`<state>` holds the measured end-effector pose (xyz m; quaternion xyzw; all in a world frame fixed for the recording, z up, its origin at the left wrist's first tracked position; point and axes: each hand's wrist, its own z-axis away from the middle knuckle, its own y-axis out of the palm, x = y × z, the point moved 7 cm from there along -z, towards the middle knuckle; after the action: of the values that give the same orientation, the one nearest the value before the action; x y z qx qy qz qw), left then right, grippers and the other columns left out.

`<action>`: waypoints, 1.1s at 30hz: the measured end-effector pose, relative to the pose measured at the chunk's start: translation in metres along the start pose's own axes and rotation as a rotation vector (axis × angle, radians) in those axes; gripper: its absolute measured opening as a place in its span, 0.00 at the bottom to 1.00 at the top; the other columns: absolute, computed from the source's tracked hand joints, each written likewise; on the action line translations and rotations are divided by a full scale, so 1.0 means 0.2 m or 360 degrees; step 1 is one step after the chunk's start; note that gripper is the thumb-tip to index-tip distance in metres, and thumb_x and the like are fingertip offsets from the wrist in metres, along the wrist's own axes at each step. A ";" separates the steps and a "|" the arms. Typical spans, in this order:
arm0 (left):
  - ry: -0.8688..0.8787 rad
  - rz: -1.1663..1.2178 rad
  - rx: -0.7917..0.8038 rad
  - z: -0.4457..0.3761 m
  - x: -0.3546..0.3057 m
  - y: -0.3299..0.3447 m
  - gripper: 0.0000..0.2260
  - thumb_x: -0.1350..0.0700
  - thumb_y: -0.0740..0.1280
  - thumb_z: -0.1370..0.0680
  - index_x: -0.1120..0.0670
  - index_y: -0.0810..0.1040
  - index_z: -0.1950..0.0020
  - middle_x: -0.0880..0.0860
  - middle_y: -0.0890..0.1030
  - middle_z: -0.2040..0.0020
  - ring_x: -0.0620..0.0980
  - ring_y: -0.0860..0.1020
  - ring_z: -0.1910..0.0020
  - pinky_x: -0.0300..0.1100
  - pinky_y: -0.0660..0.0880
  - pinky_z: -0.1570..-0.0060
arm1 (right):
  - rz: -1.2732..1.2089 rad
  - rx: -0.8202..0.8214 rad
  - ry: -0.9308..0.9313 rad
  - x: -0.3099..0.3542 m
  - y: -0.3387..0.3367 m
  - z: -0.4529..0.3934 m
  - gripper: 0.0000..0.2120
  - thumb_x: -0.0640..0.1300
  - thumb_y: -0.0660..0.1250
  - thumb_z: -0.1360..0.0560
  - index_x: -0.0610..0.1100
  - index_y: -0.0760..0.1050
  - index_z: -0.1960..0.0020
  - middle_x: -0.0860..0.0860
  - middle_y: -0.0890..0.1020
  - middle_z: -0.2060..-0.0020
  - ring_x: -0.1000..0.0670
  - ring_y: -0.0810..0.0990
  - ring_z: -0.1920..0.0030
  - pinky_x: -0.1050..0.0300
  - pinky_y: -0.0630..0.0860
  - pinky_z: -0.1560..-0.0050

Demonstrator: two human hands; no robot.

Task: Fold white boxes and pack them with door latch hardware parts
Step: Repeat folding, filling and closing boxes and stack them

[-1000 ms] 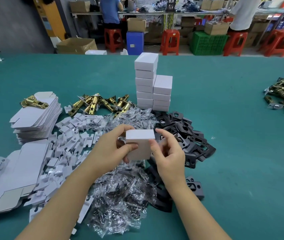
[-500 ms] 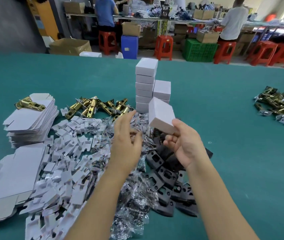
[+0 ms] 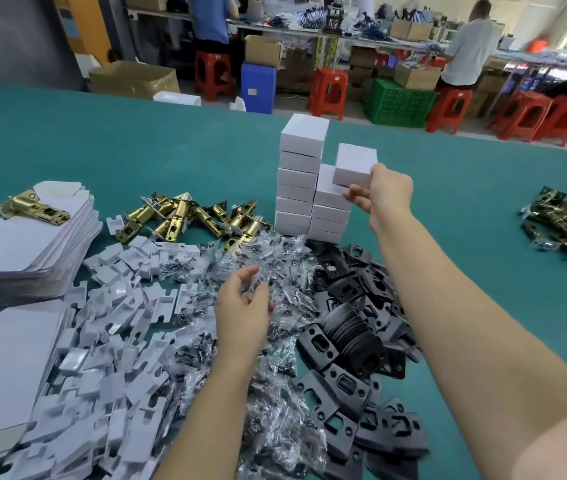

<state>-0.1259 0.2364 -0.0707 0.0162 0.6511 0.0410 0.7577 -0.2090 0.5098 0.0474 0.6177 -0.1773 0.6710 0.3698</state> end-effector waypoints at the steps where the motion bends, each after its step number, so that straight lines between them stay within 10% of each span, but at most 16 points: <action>1: -0.0003 0.0000 0.0004 -0.01 0.00 0.00 0.17 0.62 0.66 0.19 0.47 0.76 0.33 0.48 0.80 0.43 0.44 0.78 0.65 0.42 0.78 0.62 | 0.0100 0.0006 -0.0005 -0.01 0.02 -0.03 0.11 0.34 0.57 0.19 0.36 0.70 0.38 0.43 0.77 0.48 0.49 0.81 0.77 0.54 0.81 0.73; 6: -0.0038 0.0021 0.0027 -0.01 0.01 -0.01 0.14 0.60 0.66 0.19 0.42 0.78 0.39 0.51 0.83 0.60 0.44 0.77 0.67 0.41 0.75 0.64 | 0.0677 0.0029 -0.0127 -0.09 0.05 -0.09 0.17 0.41 0.56 0.18 0.35 0.73 0.33 0.45 0.80 0.66 0.47 0.82 0.75 0.57 0.76 0.77; 12: 0.0037 -0.0120 0.0051 -0.01 -0.02 0.01 0.12 0.58 0.66 0.19 0.40 0.77 0.44 0.57 0.79 0.42 0.49 0.77 0.62 0.37 0.76 0.66 | 0.0789 0.0068 -0.0223 -0.11 0.07 -0.12 0.14 0.41 0.55 0.19 0.37 0.78 0.49 0.47 0.79 0.71 0.47 0.81 0.78 0.44 0.84 0.63; 14: 0.0044 -0.0135 0.0052 -0.01 -0.02 0.01 0.12 0.58 0.66 0.18 0.40 0.77 0.43 0.57 0.79 0.40 0.50 0.78 0.61 0.39 0.77 0.65 | 0.0820 0.0100 -0.0222 -0.11 0.09 -0.11 0.15 0.43 0.54 0.17 0.41 0.76 0.55 0.48 0.79 0.70 0.46 0.82 0.77 0.41 0.85 0.59; 18: 0.0062 -0.0150 0.0044 -0.01 -0.02 0.01 0.12 0.58 0.66 0.19 0.38 0.77 0.45 0.56 0.78 0.40 0.50 0.79 0.61 0.41 0.78 0.63 | 0.0902 0.0154 -0.0239 -0.11 0.10 -0.11 0.20 0.48 0.54 0.15 0.34 0.76 0.37 0.49 0.80 0.65 0.47 0.83 0.75 0.46 0.86 0.62; 23: 0.0087 -0.0188 0.0032 -0.01 -0.01 0.01 0.12 0.57 0.66 0.19 0.38 0.77 0.45 0.55 0.78 0.39 0.49 0.78 0.62 0.38 0.78 0.66 | 0.0928 0.0118 -0.0305 -0.10 0.04 -0.03 0.25 0.54 0.56 0.15 0.44 0.66 0.22 0.47 0.79 0.38 0.49 0.82 0.62 0.54 0.82 0.65; 26: 0.0079 -0.0202 0.0031 -0.02 0.00 0.01 0.11 0.57 0.66 0.19 0.40 0.78 0.45 0.56 0.78 0.39 0.48 0.78 0.62 0.36 0.76 0.68 | 0.0933 0.0047 -0.0461 -0.07 -0.03 0.16 0.15 0.52 0.59 0.16 0.46 0.73 0.33 0.51 0.79 0.44 0.45 0.82 0.51 0.43 0.81 0.46; 33: 0.0127 -0.0267 -0.0057 0.00 -0.01 0.01 0.09 0.57 0.65 0.19 0.43 0.79 0.44 0.50 0.78 0.38 0.48 0.81 0.56 0.46 0.84 0.58 | 0.0985 0.0763 -0.0544 -0.52 -0.13 1.13 0.09 0.46 0.62 0.16 0.62 0.72 0.43 0.58 0.80 0.51 0.63 0.79 0.59 0.68 0.74 0.62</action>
<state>-0.1272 0.2387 -0.0690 -0.0535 0.6790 -0.0102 0.7321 -0.0374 0.3410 -0.0178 0.7062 -0.2520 0.6605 -0.0377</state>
